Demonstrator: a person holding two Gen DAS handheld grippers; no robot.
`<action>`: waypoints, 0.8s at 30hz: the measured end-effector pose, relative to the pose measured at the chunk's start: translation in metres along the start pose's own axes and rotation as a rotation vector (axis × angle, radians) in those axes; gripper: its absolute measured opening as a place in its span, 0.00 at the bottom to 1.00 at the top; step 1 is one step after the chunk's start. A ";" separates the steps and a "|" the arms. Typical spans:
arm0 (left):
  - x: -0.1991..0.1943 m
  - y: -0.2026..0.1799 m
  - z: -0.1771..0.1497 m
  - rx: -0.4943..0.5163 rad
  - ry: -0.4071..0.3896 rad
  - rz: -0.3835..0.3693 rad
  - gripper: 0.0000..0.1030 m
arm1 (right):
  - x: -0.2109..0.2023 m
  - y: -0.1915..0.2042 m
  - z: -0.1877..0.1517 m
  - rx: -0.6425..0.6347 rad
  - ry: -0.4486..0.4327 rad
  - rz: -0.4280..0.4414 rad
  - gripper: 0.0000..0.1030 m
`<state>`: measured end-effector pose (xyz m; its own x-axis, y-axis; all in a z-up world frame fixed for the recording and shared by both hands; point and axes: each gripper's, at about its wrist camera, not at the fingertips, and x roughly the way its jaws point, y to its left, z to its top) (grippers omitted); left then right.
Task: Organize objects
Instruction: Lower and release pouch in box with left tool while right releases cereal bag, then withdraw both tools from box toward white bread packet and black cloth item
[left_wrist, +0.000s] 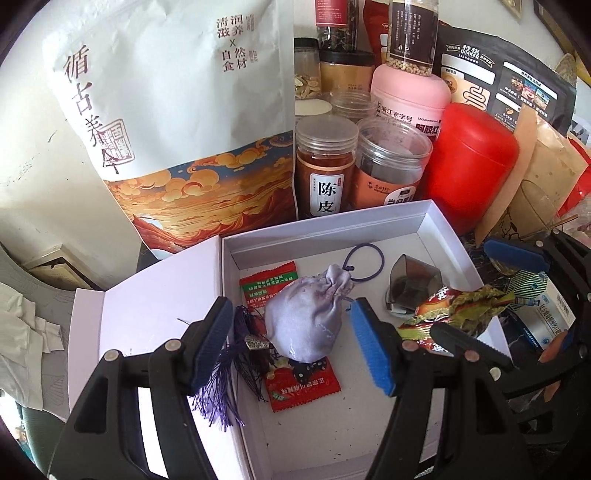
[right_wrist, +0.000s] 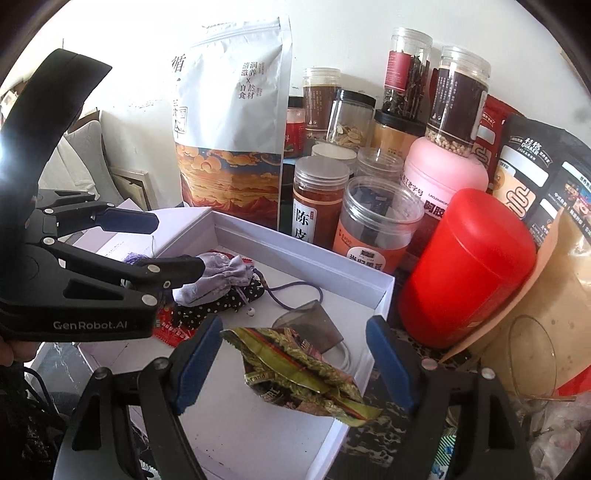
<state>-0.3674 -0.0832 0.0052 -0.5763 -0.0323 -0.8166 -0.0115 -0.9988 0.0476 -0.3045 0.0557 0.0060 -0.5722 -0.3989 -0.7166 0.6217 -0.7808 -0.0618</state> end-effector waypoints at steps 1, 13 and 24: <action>-0.007 -0.001 0.000 0.000 -0.004 0.002 0.63 | -0.004 0.001 0.000 -0.001 -0.004 -0.002 0.78; -0.071 -0.009 -0.010 0.006 -0.061 0.012 0.63 | -0.061 0.012 -0.001 -0.014 -0.074 -0.030 0.78; -0.135 -0.019 -0.028 0.004 -0.133 0.018 0.63 | -0.121 0.023 -0.010 -0.009 -0.147 -0.066 0.78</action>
<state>-0.2667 -0.0612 0.0990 -0.6794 -0.0452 -0.7324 -0.0032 -0.9979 0.0646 -0.2153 0.0908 0.0846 -0.6834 -0.4137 -0.6015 0.5849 -0.8033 -0.1121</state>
